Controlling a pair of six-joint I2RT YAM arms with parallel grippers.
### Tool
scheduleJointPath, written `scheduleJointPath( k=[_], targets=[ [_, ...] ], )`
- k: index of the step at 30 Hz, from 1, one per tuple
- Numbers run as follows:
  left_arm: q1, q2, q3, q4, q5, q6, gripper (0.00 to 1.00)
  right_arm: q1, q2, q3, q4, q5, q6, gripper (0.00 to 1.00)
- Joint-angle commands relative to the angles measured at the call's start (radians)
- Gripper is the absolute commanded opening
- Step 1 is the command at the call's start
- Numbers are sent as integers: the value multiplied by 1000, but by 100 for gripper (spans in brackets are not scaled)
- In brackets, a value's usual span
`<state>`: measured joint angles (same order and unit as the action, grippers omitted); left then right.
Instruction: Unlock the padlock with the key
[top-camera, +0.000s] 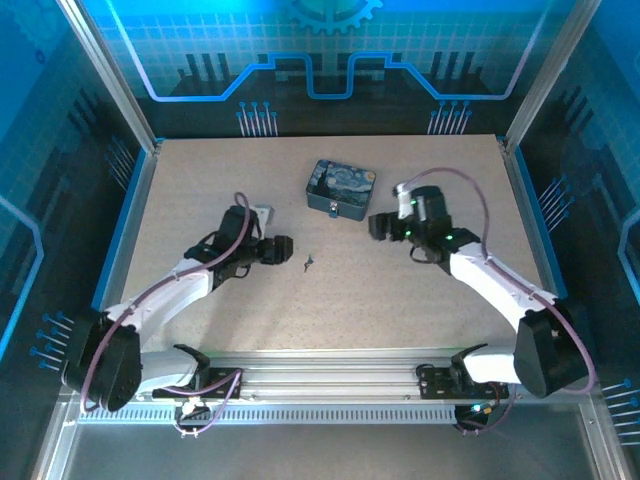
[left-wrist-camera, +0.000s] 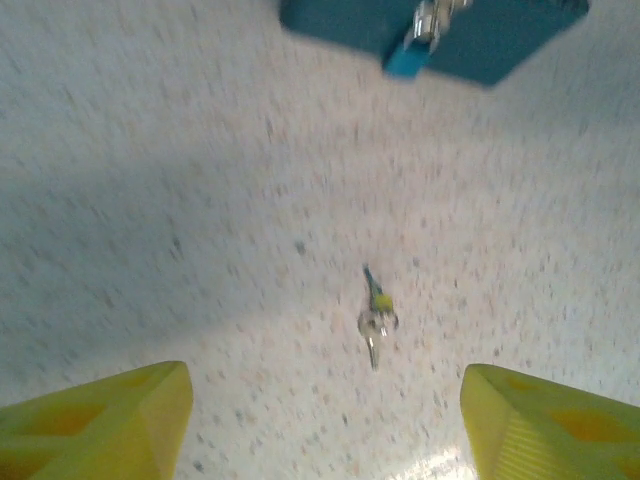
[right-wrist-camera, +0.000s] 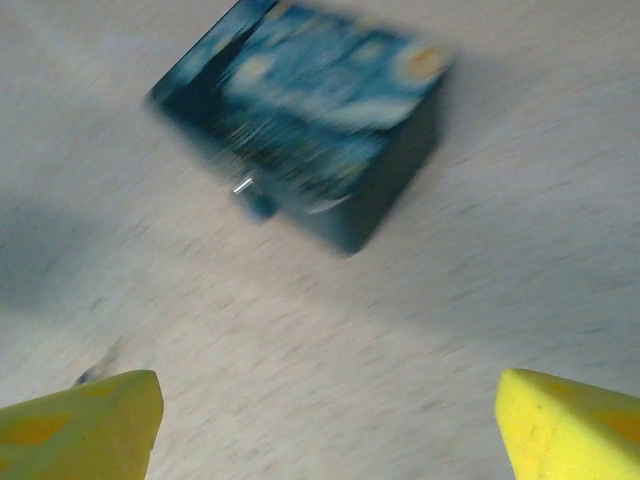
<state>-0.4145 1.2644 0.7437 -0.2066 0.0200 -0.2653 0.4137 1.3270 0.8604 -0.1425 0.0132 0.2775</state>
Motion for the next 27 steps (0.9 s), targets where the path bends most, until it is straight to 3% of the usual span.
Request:
scheduleJointPath(
  k=[1,7,11,16,20,27],
  targets=[
    [-57,36,33,-82,-15,-41,69,99,73,13,-104,-81,73,83],
    [-124,85,33,-66,-48,-63,63,151,208,53,-48,-188,105,64],
    [-144,122,41,-45,-48,-51,48,148,253,64,-11,-217,116,52],
    [-196,208,106,-51,-97,-6,42,144,302,97,-20,-233,107,47],
    [-249,287,178,-74,-203,43,41,130,310,87,-11,-235,117,45],
    [-263,431,282,-105,-252,74,35,52,298,25,36,-288,181,42]
  ],
)
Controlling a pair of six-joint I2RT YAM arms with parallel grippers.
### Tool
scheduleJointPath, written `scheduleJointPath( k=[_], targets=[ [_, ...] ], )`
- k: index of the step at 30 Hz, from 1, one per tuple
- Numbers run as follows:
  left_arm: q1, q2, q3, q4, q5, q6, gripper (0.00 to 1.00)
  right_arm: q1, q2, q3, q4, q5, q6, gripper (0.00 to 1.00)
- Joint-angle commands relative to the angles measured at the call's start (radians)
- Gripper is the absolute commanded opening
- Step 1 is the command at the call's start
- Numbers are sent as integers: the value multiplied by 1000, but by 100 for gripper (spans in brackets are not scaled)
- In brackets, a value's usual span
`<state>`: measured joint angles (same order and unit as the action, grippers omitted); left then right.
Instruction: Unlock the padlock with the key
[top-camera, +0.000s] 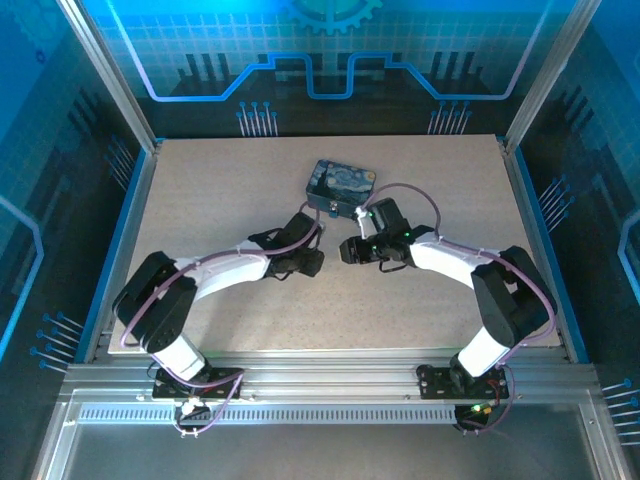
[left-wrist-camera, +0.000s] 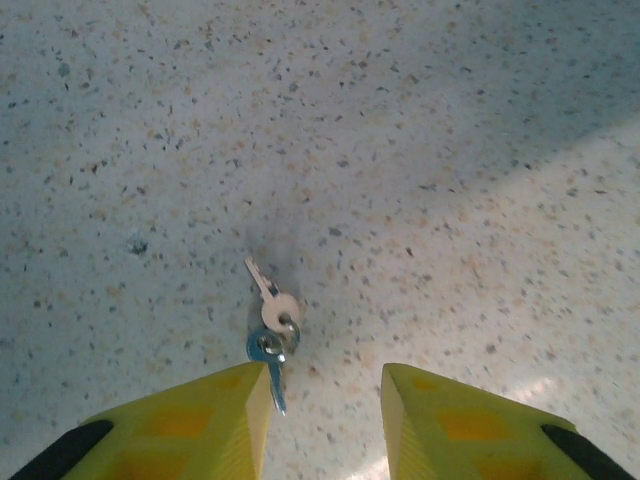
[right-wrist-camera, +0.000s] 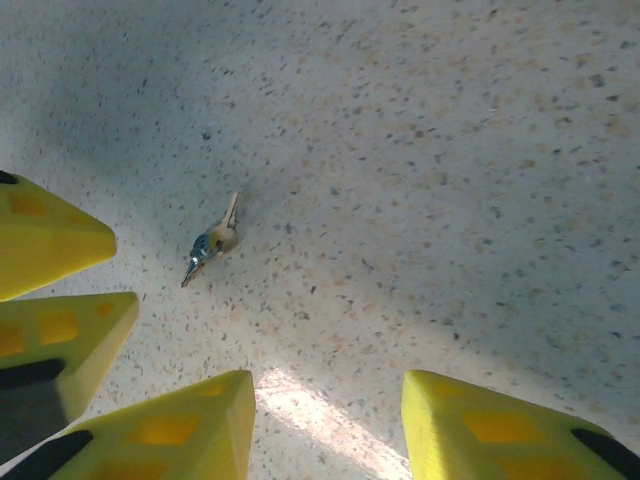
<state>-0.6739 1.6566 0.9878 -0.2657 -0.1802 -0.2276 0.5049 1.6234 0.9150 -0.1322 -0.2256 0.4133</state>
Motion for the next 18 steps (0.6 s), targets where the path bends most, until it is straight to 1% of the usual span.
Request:
scheduleJointPath(
  k=[1,5,11,18],
  targets=[
    [-4,53,48,-48,-59,38,34,-55,0,-43,40,-66,59,42],
    [-4,89,69,-58,-84,53,31,-90,-5,-80,62,-85,80,41],
    [-4,151,106,-88,-90,75,29,-92,0,-76,51,-78,70,41],
    [-4,179,117,-107,-98,79,28,-92,0,-75,46,-73,64,41]
  ],
)
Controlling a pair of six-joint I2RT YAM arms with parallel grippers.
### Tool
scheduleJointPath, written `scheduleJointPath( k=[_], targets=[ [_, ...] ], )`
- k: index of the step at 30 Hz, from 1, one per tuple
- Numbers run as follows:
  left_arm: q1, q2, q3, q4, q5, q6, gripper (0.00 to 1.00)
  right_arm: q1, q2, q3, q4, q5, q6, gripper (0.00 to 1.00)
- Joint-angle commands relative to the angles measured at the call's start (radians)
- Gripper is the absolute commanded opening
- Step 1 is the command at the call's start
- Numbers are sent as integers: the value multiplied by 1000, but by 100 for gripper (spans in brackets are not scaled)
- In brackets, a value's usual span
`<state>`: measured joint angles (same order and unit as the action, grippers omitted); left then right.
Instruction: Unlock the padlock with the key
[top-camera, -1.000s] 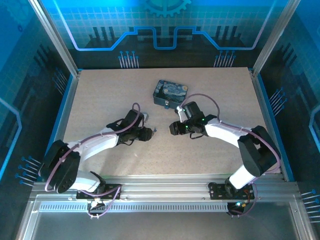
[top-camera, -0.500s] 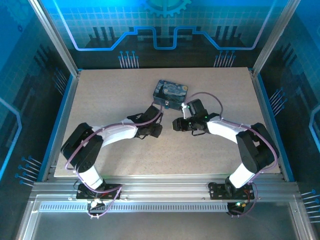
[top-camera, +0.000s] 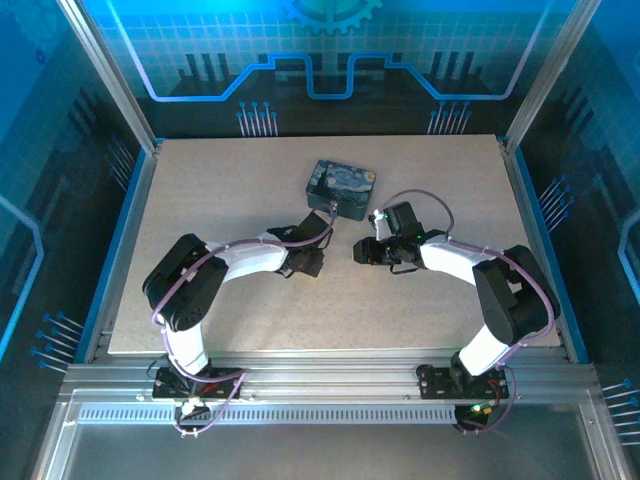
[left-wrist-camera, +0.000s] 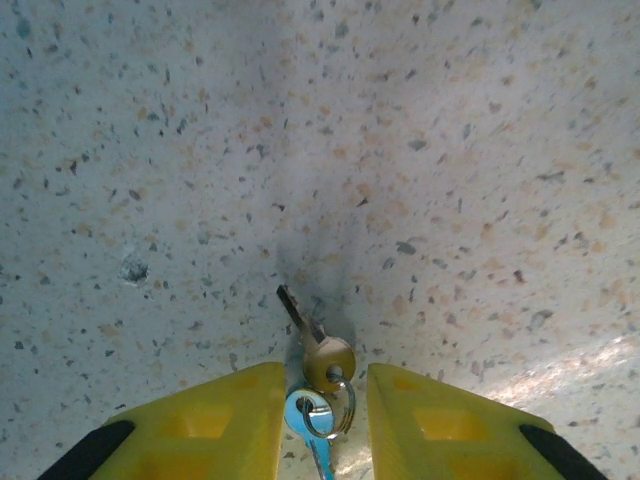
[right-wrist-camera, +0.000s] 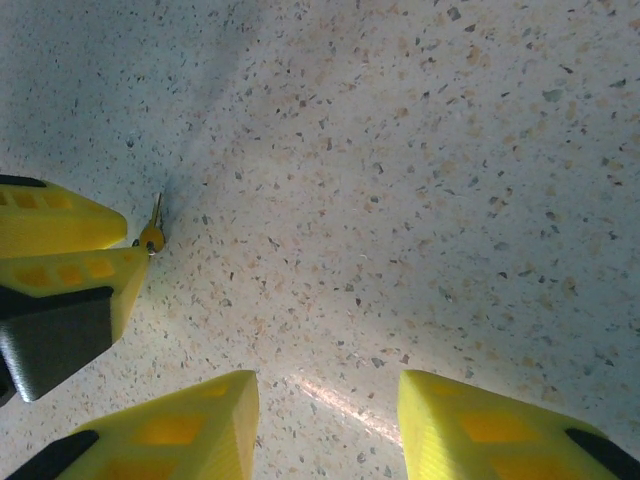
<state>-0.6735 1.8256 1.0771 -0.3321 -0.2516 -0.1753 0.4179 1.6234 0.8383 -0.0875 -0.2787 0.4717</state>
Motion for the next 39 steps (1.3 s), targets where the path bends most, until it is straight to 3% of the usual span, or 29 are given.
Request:
scheduleJointPath(
  k=[1,11,21,26,39],
  targets=[
    [-3,11,26,-43,-32,30,28,-6,-2,1,0,-18,5,41],
    [-2,25,29,-57,-47,76,22,-7,-5,4,-5,-13,4,41],
    [4,22,-3,-8,-26,121,8,-9,-22,3,-6,-24,14,41],
    [30,-22,-73,85,45,150,0,-23,-26,-9,19,-63,40,41],
    [85,-136,-200,244,239,215,0,-33,-19,-42,90,-136,95,41]
  ],
)
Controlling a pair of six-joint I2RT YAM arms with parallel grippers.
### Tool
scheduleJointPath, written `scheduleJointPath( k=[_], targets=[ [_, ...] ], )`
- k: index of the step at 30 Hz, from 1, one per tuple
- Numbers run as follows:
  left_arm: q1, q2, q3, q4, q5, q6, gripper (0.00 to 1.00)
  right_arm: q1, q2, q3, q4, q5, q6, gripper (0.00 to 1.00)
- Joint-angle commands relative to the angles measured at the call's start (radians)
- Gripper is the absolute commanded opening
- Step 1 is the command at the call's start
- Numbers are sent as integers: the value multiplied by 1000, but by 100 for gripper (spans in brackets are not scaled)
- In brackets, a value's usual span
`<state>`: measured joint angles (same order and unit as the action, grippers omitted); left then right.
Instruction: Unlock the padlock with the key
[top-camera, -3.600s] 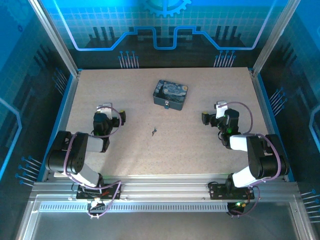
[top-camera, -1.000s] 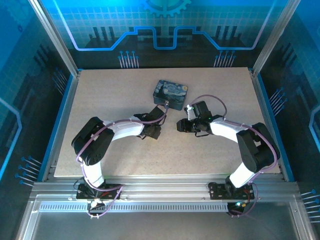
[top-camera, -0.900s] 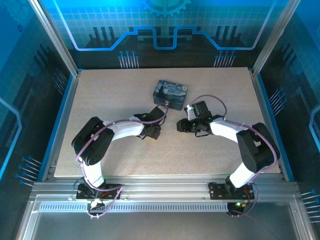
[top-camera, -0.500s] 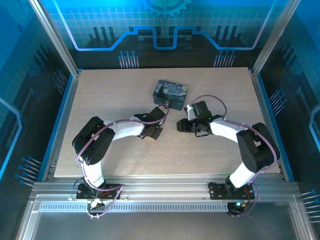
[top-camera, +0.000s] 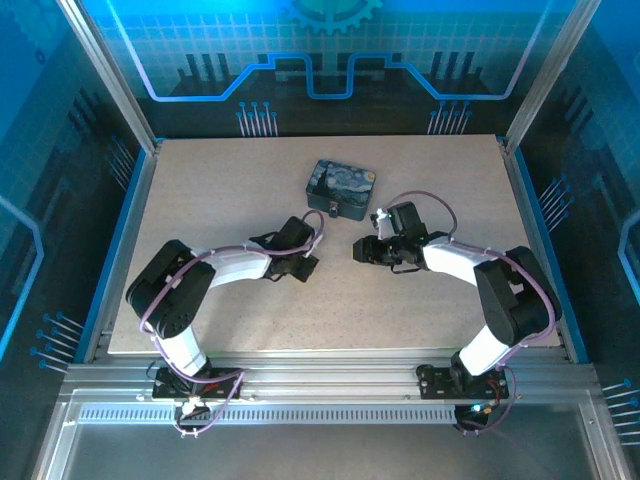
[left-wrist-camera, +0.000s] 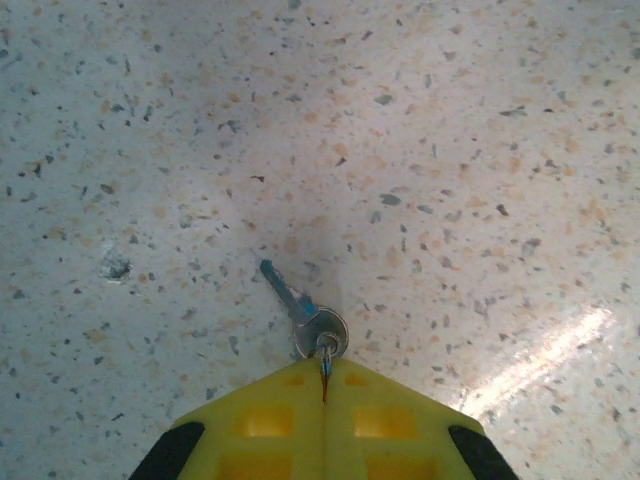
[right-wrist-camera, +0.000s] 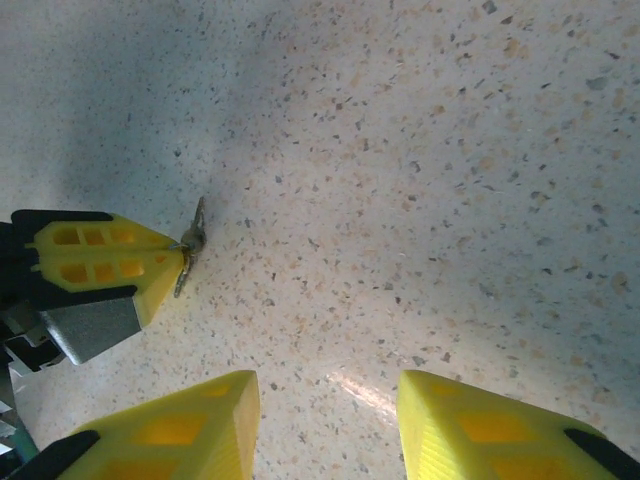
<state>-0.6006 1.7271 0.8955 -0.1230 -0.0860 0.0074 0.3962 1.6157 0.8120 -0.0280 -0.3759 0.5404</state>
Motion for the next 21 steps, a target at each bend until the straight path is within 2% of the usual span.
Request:
scheduleJointPath(
  k=[1,8,21],
  targets=[
    [12,-41,-21,37,83,36,0,-12,-7,-17,39,-46,32,41],
    [12,-63,-46,63,130,54,0,-11,18,-32,99,-100,81,40],
    [21,-47,-30,46,186,66,0,-11,39,-40,124,-116,97,40]
  ],
)
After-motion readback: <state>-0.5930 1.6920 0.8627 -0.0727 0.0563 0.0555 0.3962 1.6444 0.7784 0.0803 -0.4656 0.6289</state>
